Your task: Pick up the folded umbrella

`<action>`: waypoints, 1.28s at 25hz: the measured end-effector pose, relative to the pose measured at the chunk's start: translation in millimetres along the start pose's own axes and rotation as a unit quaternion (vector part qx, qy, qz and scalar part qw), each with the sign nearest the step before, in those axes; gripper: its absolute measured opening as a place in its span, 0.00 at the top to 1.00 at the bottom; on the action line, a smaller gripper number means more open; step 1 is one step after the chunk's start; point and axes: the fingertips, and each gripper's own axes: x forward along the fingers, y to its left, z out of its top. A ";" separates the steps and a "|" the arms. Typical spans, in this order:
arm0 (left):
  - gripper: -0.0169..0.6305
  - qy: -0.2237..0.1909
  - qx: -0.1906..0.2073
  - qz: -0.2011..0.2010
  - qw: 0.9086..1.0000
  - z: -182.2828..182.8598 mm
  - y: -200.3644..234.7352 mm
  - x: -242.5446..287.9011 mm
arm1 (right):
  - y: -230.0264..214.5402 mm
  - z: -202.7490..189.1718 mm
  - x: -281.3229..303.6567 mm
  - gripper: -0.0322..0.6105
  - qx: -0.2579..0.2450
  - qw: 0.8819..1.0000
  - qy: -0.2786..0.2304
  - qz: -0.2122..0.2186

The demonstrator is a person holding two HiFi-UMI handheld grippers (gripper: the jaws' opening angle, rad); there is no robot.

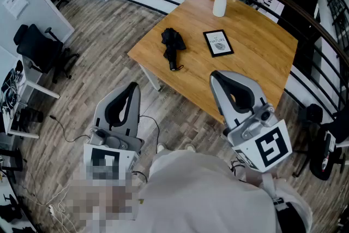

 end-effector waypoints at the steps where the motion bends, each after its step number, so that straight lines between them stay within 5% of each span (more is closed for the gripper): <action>1: 0.95 0.000 -0.001 0.000 1.000 0.2 0.8 0.8 | 0.5 -0.6 0.9 0.90 0.001 1.000 0.001 0.002; 10: 0.95 0.006 -0.004 -0.006 1.000 -3.5 -1.1 12.1 | 11.1 -10.1 8.6 0.90 0.001 0.999 0.013 0.041; 21: 0.95 0.002 -0.004 -0.012 1.000 0.5 -8.3 29.6 | -10.4 -7.0 7.3 0.90 0.023 0.999 -0.013 0.032; 22: 0.95 0.001 -0.003 -0.012 1.000 0.8 -8.8 30.9 | -7.5 -3.8 7.4 0.74 0.040 0.998 -0.025 0.045; 23: 0.95 0.001 -0.004 -0.011 1.000 0.4 -9.2 32.2 | -4.0 -1.3 7.2 0.46 0.052 0.996 -0.035 0.060; 32: 0.95 0.030 -0.014 0.000 0.999 -17.8 -2.6 29.6 | -0.7 -22.1 22.3 0.44 0.038 0.997 -0.009 0.070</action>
